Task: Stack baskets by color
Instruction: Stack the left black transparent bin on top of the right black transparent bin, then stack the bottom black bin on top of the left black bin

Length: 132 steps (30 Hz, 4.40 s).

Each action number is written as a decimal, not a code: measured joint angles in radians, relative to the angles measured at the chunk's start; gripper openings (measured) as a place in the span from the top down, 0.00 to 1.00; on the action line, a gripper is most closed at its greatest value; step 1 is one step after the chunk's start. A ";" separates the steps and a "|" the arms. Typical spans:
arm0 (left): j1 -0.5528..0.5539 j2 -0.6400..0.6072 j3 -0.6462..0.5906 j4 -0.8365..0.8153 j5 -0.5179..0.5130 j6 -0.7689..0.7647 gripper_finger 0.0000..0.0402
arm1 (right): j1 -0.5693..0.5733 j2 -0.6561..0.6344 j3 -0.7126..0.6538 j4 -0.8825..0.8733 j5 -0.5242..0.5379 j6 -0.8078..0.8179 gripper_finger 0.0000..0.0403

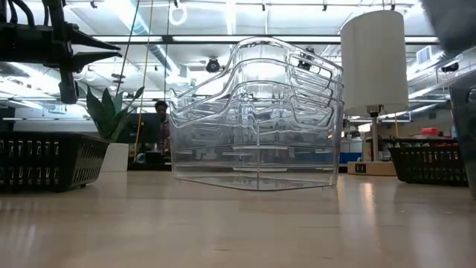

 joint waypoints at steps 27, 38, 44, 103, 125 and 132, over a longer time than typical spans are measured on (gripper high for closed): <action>0.000 0.000 0.000 0.000 0.000 0.000 0.91 | 0.078 0.000 -0.316 0.275 -0.006 -0.079 0.94; 0.000 0.000 0.000 0.000 0.000 0.000 0.93 | 0.077 -0.007 -0.295 0.232 -0.056 -0.075 0.77; 0.000 0.000 0.000 0.000 0.000 0.000 0.91 | 0.069 -0.054 -0.209 0.178 -0.006 -0.071 0.71; -0.020 0.081 0.211 -0.062 0.271 -0.109 0.98 | -0.833 -0.408 -0.202 0.507 0.303 0.598 0.70; -0.181 1.082 0.966 -1.015 1.035 -0.208 0.94 | -0.859 -0.408 -0.202 0.507 0.355 0.535 0.70; -0.263 1.201 0.967 -0.940 1.183 -0.351 0.79 | -0.860 -0.408 -0.202 0.507 0.365 0.495 0.70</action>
